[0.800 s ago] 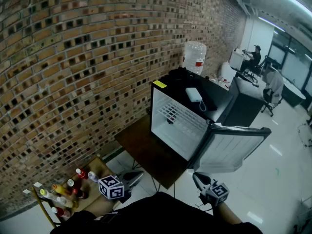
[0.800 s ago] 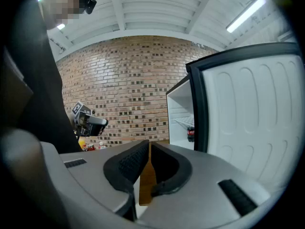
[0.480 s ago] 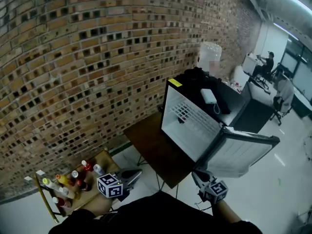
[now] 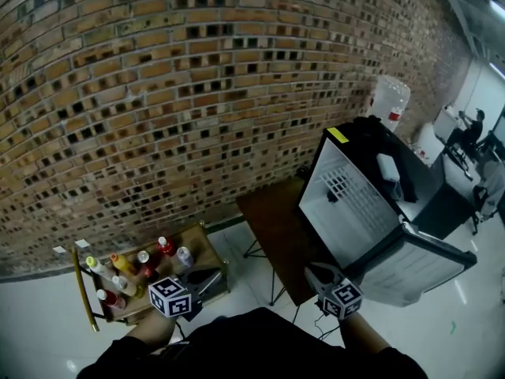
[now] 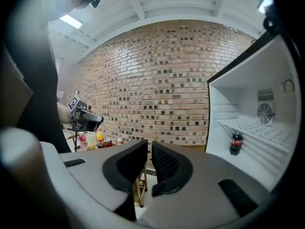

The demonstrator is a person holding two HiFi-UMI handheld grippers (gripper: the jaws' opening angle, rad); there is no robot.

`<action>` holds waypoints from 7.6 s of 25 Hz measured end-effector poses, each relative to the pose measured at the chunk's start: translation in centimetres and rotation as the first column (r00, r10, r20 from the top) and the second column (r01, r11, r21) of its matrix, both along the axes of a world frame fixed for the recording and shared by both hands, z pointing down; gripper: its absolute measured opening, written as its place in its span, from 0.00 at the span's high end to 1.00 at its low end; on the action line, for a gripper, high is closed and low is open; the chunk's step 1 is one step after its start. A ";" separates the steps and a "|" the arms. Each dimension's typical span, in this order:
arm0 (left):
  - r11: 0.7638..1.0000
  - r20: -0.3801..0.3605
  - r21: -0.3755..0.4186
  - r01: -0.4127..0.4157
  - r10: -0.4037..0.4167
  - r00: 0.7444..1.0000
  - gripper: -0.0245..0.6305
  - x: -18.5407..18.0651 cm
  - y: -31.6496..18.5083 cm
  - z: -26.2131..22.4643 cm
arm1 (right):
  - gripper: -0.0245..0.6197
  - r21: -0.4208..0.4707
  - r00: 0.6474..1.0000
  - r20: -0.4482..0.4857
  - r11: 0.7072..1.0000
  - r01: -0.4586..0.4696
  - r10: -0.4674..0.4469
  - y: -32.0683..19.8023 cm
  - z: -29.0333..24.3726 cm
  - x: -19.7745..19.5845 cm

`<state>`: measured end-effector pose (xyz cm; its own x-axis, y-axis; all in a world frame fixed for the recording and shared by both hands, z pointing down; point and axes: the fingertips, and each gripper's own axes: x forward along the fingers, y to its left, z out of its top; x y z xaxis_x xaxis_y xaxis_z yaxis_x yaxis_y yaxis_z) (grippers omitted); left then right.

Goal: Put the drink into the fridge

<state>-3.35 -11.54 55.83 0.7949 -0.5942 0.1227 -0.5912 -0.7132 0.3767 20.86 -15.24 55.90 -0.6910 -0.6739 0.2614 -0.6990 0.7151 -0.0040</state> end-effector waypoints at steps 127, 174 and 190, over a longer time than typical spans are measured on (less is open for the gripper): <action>0.953 0.102 0.216 -0.211 0.193 0.976 0.97 10.5 -11.0 -7.5 | 0.58 -0.016 0.939 -0.279 0.977 -0.215 0.202 -16.3 -5.1 5.8; 0.934 0.163 0.192 -0.301 0.272 0.948 0.97 13.7 -14.6 -6.1 | 0.50 0.079 0.706 -0.117 0.715 -0.694 0.698 -28.5 -4.5 22.8; 0.936 0.128 0.189 -0.298 0.278 0.952 0.97 13.5 -14.0 -6.1 | 0.42 0.161 0.634 -0.131 0.647 -0.745 0.762 -24.2 -4.9 21.2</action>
<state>10.19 -25.52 49.72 0.9258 -0.3618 0.1093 -0.3755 -0.9136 0.1562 42.10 -39.40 51.00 0.1185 -0.9640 0.2379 -0.9767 -0.0700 0.2027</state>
